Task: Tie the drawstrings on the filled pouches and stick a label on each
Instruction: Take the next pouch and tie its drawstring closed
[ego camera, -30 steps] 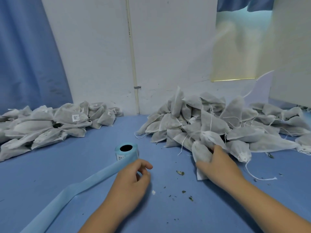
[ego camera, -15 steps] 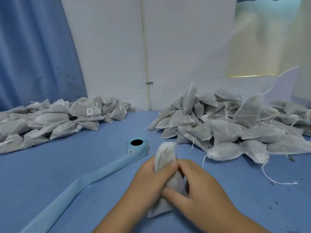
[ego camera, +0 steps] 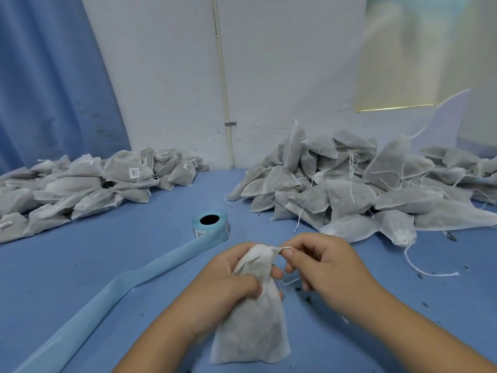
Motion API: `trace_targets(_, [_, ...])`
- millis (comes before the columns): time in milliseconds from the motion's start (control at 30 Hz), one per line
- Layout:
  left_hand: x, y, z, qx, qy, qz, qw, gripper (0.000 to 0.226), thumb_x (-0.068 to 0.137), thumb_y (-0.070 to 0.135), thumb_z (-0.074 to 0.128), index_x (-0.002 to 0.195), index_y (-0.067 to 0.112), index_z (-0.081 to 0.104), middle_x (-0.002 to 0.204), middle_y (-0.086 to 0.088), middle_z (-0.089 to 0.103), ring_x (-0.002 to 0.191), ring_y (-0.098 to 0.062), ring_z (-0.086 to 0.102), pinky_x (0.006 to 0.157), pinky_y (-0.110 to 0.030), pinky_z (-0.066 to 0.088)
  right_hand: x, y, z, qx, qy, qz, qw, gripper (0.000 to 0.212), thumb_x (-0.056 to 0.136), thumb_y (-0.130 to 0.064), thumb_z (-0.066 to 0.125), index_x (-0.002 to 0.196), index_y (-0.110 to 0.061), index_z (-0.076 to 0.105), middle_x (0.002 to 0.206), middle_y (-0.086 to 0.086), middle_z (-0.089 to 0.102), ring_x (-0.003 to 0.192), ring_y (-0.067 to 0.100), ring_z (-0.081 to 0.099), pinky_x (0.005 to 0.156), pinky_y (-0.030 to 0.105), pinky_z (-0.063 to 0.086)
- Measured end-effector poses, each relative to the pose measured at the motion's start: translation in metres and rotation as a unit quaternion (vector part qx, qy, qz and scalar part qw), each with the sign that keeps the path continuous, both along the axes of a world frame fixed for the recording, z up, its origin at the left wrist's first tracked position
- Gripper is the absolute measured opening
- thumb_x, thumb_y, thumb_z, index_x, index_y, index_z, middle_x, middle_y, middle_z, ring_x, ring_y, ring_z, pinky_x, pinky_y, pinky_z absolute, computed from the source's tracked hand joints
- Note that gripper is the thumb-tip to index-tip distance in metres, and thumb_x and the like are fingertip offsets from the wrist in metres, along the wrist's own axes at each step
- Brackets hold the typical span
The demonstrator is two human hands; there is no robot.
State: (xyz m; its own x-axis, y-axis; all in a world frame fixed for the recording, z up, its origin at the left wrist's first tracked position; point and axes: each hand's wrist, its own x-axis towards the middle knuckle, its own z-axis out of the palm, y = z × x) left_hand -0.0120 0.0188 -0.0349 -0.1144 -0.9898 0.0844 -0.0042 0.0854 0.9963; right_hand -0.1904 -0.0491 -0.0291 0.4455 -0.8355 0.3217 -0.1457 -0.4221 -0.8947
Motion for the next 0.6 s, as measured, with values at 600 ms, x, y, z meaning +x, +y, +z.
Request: trace_targets(600, [-0.042,-0.006,0.044,-0.059,-0.366,0.109,0.922,0.022,0.078,0.018,0.053,0.074,0.035,0.067,0.079,0.022,0.068,0.077,-0.003,0.065,0.078,-0.028,0.054,-0.024,-0.008,0.017,-0.054,-0.065,0.02,0.996,0.021,0.089,-0.014,0.064,0.07,-0.021,0.07,0.054,-0.007,0.044,0.049,0.003,0.036,0.05,0.013,0.033])
